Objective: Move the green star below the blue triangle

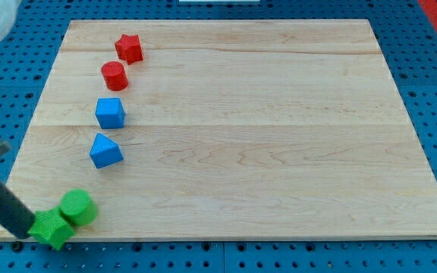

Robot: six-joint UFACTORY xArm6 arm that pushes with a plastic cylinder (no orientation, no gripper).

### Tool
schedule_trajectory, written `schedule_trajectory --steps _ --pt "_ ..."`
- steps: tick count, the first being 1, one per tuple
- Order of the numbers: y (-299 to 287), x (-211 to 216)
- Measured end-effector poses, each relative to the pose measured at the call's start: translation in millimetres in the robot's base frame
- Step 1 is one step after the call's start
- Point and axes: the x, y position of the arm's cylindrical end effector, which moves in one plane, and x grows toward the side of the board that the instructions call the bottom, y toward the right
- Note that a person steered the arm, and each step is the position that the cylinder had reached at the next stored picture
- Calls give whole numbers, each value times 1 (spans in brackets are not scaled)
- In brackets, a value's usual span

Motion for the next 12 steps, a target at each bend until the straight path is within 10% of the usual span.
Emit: schedule_trajectory --steps 12 --pt "51 6"
